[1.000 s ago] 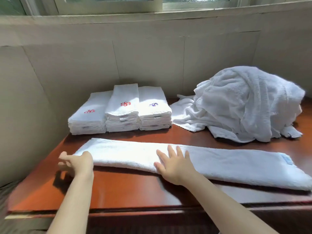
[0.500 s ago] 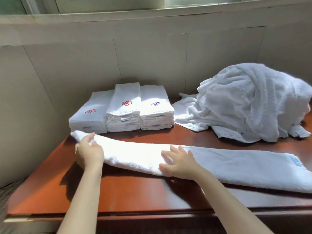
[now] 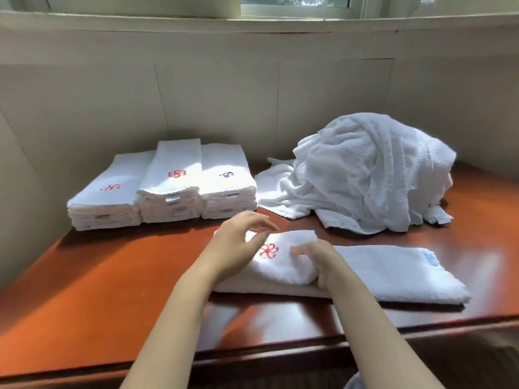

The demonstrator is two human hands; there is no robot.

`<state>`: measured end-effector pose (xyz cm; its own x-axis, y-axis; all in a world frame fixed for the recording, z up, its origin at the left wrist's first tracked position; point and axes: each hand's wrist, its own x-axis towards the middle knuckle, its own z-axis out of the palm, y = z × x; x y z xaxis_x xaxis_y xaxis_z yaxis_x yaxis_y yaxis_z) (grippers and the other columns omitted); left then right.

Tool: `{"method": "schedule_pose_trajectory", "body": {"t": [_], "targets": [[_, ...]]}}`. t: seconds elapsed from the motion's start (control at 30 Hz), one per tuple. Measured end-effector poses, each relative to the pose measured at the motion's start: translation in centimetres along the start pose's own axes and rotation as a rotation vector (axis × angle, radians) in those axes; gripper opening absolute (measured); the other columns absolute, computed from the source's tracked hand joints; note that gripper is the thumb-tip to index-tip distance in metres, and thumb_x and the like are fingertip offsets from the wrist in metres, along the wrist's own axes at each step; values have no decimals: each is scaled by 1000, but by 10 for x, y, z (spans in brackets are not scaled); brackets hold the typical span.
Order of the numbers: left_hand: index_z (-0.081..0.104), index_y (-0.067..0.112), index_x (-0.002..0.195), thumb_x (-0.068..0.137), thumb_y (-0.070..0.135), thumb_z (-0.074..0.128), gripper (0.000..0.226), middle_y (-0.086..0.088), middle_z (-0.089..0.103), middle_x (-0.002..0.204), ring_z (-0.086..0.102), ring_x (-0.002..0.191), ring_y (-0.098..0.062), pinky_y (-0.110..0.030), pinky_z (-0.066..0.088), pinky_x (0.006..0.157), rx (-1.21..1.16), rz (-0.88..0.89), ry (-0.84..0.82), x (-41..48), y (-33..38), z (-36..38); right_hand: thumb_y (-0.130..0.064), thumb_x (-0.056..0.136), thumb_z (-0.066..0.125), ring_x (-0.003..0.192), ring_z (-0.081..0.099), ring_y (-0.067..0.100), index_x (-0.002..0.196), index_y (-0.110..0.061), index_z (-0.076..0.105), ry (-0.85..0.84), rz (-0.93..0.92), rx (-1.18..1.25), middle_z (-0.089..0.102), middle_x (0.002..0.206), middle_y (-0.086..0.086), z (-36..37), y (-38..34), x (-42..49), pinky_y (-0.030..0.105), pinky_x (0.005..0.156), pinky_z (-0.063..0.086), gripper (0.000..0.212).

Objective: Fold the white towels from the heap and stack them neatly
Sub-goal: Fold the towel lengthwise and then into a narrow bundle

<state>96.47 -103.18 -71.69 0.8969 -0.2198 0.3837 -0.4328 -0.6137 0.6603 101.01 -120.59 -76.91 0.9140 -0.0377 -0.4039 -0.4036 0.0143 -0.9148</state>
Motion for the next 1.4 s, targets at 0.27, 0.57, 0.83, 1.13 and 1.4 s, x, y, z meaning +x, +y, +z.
{"method": "schedule_pose_trajectory", "body": {"t": [0.27,0.57,0.83,1.13,1.4], "targets": [[56,22,128,95,23,52,33,-5,47,135,43,126,-17,-27,32,105,203,-311,-49,-1,-47,-5,21,82,37,84,71,23,103,-17,67,-110,-271,21,74,92,6,-68,-21,-18,30,68,56,53],[17,46,147,96,45,43,57,-15,28,147,32,134,-33,-35,27,110,386,-358,-513,19,-33,62,-2,89,56,55,46,17,89,9,62,326,-60,-605,50,66,6,-191,-20,-25,19,45,36,12],[-3,47,149,95,56,37,68,-23,29,145,40,130,-39,-41,30,107,347,-502,-384,22,-26,74,-16,100,44,79,44,24,113,2,56,332,39,-406,47,92,11,-213,-14,-18,34,68,36,25],[7,23,150,86,67,42,85,-12,49,140,48,125,-35,-39,37,93,313,-708,-205,27,-28,92,-14,101,41,67,52,20,98,-8,59,404,-27,-289,57,79,8,-221,6,-13,28,59,40,19],[20,18,142,84,69,43,81,-11,58,126,55,115,-34,-36,39,80,441,-644,-185,27,-29,96,-29,98,44,90,52,32,115,-15,39,771,-173,-1352,51,110,10,-205,18,-17,34,63,38,22]]}}
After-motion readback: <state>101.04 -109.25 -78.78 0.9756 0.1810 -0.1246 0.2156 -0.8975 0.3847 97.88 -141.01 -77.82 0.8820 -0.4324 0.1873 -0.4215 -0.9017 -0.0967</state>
